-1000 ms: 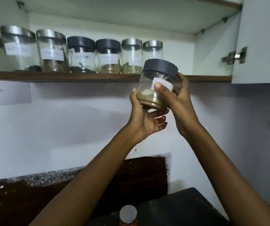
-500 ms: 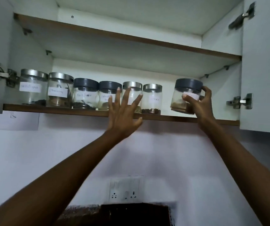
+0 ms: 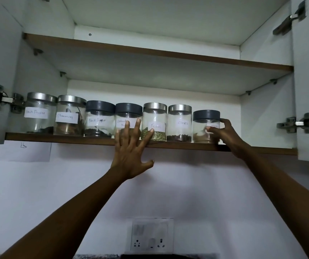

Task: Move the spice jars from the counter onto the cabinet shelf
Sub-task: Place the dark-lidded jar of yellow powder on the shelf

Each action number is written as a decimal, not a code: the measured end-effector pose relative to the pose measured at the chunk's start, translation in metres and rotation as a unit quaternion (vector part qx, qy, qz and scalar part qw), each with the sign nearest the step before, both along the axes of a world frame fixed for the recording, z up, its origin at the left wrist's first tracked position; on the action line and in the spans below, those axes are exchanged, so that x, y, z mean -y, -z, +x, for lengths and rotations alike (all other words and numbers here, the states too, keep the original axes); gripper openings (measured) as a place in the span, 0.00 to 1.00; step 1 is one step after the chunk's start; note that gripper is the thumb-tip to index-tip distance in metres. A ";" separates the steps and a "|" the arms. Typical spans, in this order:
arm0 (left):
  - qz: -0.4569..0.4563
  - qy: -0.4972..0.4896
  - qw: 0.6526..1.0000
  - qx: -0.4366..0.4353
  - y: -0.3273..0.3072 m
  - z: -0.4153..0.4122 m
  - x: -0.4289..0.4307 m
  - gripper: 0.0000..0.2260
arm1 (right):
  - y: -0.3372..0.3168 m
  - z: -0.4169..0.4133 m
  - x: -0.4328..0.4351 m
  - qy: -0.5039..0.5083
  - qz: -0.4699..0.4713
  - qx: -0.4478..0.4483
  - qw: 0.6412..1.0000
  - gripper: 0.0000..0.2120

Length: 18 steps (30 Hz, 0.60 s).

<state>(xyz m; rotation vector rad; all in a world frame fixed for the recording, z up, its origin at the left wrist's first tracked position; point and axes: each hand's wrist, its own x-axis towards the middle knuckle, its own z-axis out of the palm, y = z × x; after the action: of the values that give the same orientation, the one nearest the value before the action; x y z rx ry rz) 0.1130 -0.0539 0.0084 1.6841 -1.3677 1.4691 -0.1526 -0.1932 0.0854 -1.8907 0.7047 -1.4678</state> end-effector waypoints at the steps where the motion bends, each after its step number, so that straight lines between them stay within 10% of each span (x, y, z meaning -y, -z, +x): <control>1: 0.001 0.000 1.000 0.000 0.000 0.000 0.000 0.42 | 0.002 0.003 0.003 0.014 -0.009 0.001 1.000 0.29; 14: 0.040 0.003 0.999 -0.002 -0.004 -0.001 -0.006 0.42 | 0.016 0.026 -0.021 0.163 -0.047 -0.008 0.985 0.41; 18: 0.033 0.072 0.993 0.089 0.023 -0.003 -0.031 0.31 | 0.050 0.037 -0.068 0.261 -0.137 0.077 0.952 0.26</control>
<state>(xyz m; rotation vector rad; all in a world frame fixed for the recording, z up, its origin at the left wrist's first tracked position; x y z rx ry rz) 0.1098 -0.0233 -0.0145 1.4874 -1.6138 1.5352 -0.1155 -0.1255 0.0357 -1.8402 1.0217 -2.1138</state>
